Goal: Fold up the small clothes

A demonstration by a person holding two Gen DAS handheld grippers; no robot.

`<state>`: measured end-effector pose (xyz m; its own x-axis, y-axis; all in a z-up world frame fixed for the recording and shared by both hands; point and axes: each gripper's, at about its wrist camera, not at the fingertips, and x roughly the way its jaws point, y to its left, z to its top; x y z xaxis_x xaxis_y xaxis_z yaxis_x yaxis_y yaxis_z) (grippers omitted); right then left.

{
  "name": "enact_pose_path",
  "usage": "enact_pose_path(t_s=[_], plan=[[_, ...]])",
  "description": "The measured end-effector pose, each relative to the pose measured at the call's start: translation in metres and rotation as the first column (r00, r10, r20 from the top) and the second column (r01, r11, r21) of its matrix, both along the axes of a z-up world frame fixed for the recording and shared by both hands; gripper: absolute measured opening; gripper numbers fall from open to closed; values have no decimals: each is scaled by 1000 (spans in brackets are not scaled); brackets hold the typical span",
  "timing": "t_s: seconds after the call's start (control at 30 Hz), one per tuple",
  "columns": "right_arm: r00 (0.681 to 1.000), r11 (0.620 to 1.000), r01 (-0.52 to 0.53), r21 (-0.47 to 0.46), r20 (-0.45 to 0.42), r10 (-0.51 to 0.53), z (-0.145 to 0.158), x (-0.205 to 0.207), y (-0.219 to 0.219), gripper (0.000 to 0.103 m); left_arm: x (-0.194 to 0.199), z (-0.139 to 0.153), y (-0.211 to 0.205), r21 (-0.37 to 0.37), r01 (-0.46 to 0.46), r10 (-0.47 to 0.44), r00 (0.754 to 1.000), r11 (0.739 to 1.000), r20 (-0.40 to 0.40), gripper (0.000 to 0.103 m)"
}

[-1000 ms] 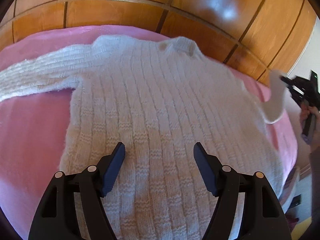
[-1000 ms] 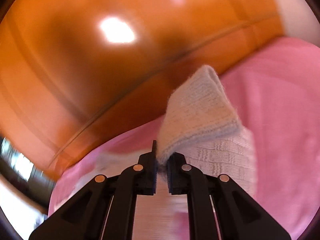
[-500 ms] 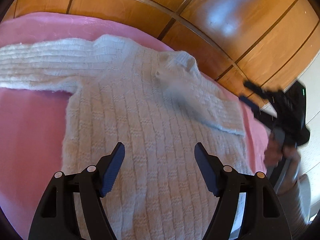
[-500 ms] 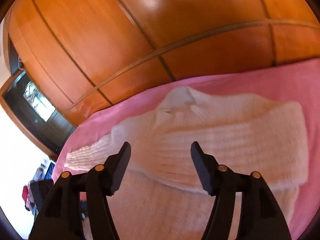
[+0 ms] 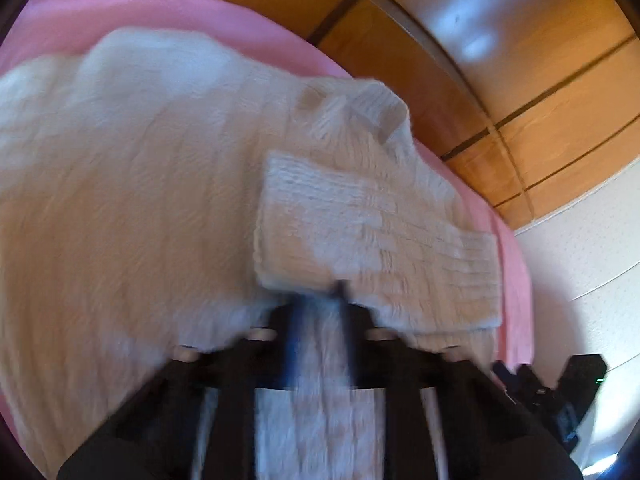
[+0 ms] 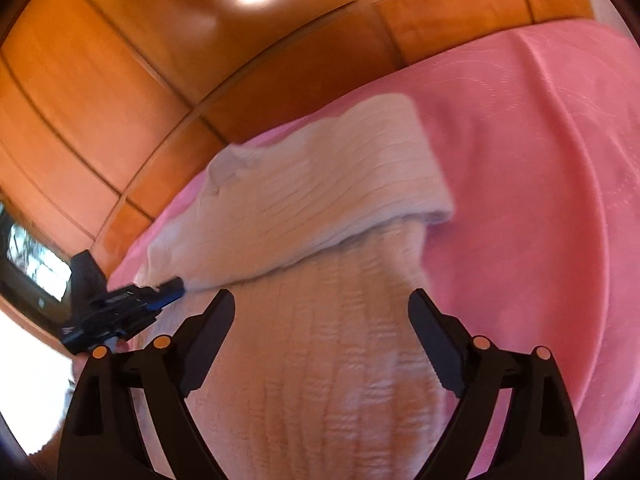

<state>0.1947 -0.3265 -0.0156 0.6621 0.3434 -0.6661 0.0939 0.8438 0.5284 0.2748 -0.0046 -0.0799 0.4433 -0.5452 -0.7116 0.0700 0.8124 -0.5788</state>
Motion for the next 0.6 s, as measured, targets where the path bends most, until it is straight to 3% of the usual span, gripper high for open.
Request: enact_pose_path(t_s=[0.13,0.23,0.33,0.43,0.53,0.6], plan=[[999,999,10,32,53,-12,18,9,-7,88,9,39,18,-51,-72,77,990,996,121,4],[995,1000,7,25,94,-10,27,32,2,88,7,52,39,-1,-145,143,975,989,172,4],[996,1000,-8,23,90,6,21,55,12,88,8,43,52,48,-177,167,974,983,156,4],[998,999,-9,-36,54,11,7,86,31,87,10,21,47,113,-143,129,984,983,121,4],[998,984,35,-176,-48,-44,-23,110,41,85,17,5,36,230,-138,114,987,964,112,4],[999,966,17,-256,-23,-23,-33,110,52,89,22,-7,30,289,-131,95,986,948,137,5]])
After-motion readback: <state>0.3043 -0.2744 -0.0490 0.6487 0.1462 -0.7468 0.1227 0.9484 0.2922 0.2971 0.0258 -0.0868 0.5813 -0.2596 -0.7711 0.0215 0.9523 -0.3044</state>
